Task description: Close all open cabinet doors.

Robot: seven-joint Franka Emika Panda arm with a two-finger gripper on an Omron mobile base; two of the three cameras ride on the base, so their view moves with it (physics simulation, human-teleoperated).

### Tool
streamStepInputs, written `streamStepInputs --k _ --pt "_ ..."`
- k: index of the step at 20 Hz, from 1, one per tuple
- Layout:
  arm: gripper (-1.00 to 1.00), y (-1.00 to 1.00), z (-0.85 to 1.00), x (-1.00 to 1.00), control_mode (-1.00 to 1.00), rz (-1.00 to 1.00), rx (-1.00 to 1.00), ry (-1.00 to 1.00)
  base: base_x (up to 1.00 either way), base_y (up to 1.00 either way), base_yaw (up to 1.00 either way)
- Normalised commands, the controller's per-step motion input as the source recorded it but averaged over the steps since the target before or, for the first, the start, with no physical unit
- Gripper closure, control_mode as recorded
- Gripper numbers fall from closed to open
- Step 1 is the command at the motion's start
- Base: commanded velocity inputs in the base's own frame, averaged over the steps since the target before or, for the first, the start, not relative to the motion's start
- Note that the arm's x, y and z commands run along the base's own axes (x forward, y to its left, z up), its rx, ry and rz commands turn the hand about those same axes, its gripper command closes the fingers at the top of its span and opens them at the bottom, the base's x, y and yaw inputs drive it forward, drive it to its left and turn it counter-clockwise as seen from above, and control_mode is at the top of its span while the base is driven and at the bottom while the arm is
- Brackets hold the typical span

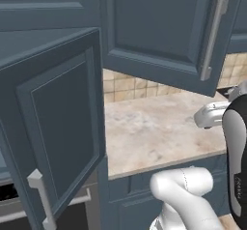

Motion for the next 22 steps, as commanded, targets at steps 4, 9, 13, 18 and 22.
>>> streamStepInputs --k 4,9,13,18,22 --pt "-1.00 0.00 0.00 0.00 1.00 0.00 0.00 0.00 0.23 0.00 -0.08" --pt "-1.00 0.00 0.00 0.00 1.00 0.00 0.00 0.00 0.40 0.00 0.00" --pt "-1.00 0.00 0.00 0.00 1.00 0.00 0.00 0.00 0.44 0.00 0.00" --pt "-1.00 0.00 0.00 0.00 1.00 0.00 0.00 0.00 0.36 0.00 0.00" --pt "-1.00 0.00 0.00 0.00 1.00 0.00 0.00 0.00 0.21 0.00 0.02"
